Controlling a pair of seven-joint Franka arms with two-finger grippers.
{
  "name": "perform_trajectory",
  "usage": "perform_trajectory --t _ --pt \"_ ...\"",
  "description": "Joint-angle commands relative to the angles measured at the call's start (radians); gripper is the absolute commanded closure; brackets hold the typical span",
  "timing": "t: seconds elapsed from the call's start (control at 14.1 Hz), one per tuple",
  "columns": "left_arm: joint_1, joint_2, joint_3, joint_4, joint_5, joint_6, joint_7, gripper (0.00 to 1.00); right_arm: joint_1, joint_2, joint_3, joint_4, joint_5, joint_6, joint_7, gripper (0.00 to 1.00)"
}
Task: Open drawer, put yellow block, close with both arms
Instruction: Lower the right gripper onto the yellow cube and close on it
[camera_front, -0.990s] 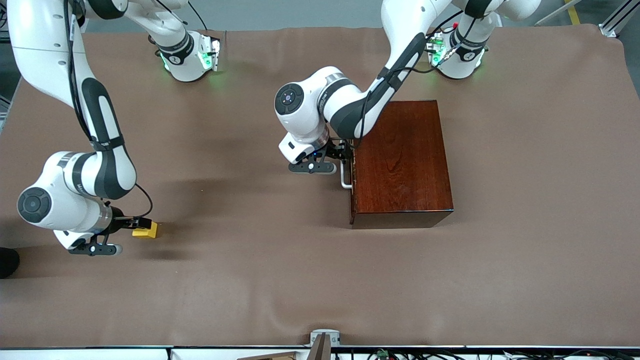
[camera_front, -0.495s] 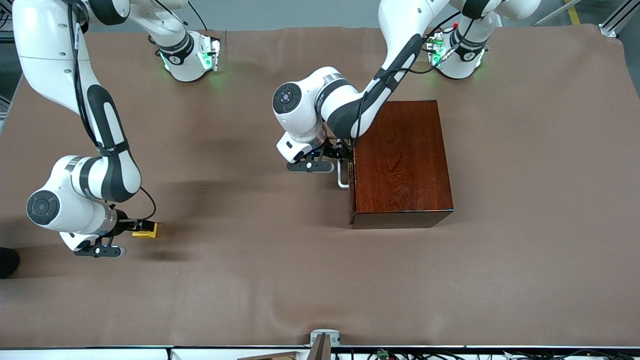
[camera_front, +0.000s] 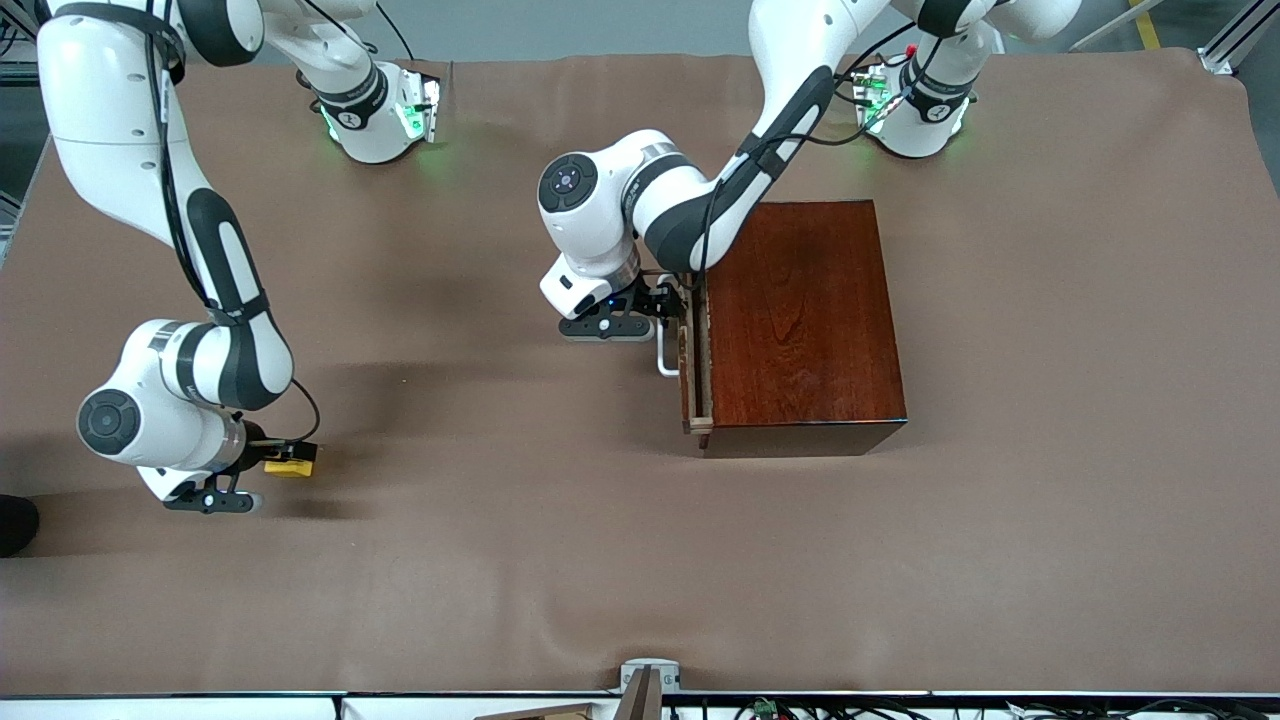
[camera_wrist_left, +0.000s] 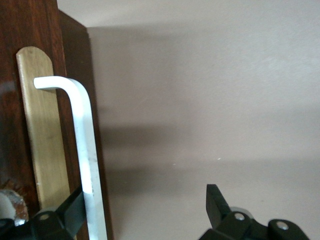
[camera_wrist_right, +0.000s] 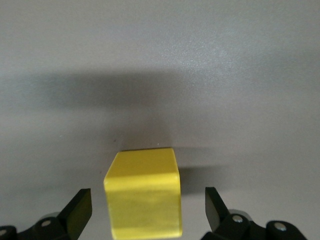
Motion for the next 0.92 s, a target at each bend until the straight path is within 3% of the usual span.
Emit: perform_trajectory --t 0.0,0.35,0.42,0.49,0.64,0.71,0.85 --pt "-0.020 0.050 -0.007 0.037 -0.037 0.091 -0.023 0.00 -0.008 0.005 0.005 -0.026 0.005 0.067 0.012 0.00" --pt "-0.020 0.048 -0.007 0.055 -0.095 0.143 -0.023 0.00 -0.008 0.005 0.005 -0.026 0.005 0.067 0.012 0.02" --pt "-0.020 0.050 -0.005 0.055 -0.103 0.160 -0.023 0.00 -0.008 0.005 0.005 -0.026 0.005 0.065 0.012 0.07" --pt "-0.020 0.050 -0.007 0.055 -0.106 0.177 -0.023 0.00 -0.008 0.005 0.005 -0.026 0.005 0.065 0.012 0.20" --pt "-0.020 0.051 -0.005 0.055 -0.122 0.209 -0.023 0.00 -0.008 0.005 0.007 -0.026 0.005 0.067 0.008 0.81" --pt "-0.020 0.051 -0.005 0.055 -0.133 0.223 -0.023 0.00 -0.008 0.005 0.007 -0.026 0.005 0.067 0.005 1.00" --pt "-0.020 0.053 -0.005 0.055 -0.144 0.246 -0.023 0.00 -0.008 0.005 0.005 -0.025 0.004 0.068 -0.005 1.00"
